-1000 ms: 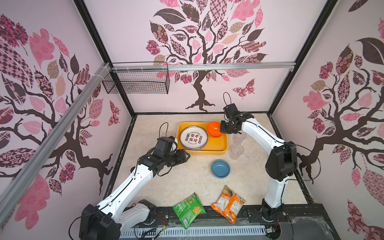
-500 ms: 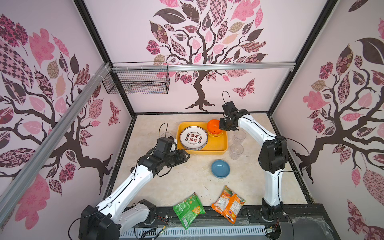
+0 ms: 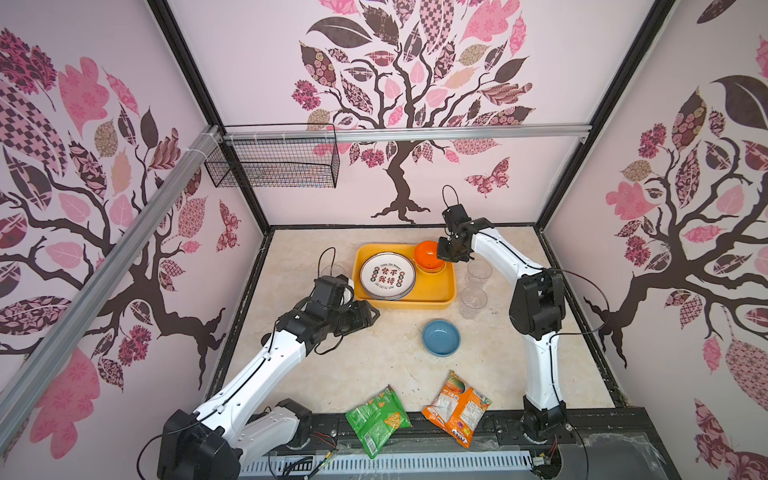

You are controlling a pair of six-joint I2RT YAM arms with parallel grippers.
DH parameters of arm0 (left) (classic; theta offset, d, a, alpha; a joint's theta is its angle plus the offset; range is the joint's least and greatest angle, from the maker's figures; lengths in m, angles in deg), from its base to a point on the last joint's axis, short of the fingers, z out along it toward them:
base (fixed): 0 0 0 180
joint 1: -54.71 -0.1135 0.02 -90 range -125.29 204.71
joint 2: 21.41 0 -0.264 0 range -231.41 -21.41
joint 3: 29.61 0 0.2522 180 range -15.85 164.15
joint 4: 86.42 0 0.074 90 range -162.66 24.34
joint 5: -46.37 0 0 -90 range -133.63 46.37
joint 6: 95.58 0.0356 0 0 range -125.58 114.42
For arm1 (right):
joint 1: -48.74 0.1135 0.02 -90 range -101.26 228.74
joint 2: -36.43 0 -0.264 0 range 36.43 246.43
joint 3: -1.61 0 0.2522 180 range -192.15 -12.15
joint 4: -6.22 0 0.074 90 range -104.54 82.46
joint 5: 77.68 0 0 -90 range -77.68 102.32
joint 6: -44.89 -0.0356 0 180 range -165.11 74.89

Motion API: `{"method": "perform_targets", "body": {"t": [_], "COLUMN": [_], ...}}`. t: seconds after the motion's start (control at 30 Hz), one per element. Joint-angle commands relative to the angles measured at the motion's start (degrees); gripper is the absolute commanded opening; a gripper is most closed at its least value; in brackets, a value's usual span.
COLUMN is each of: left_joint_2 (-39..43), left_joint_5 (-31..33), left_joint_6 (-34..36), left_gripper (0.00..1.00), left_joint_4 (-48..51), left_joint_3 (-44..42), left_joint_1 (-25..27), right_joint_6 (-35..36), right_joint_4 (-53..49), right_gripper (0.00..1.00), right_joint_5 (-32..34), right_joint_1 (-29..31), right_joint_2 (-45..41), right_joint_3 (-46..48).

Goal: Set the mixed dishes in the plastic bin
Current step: 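Lower the orange bowl into the yellow bowl in the bin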

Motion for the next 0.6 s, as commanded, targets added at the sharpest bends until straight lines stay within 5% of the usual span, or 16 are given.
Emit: {"method": "perform_targets", "body": {"t": [0.0,0.57], "left_joint_2": [0.8,1.1], "left_joint_5": [0.2,-0.1], "left_joint_6": [-0.3,-0.8], "left_gripper": [0.61,0.61], "left_joint_4": [-0.6,-0.6], "left_joint_3": [-1.6,-2.0], "left_joint_1": [-0.2,-0.2], "right_joint_6": [-0.8,-1.5], "right_joint_4": [-0.5,0.3], "right_gripper": [0.0,0.01], "right_joint_5": [-0.4,0.1], "right_joint_1": [-0.4,-0.5], "right_joint_2": [2.3,3.9], "right_joint_3": [-2.2,-1.3]}}
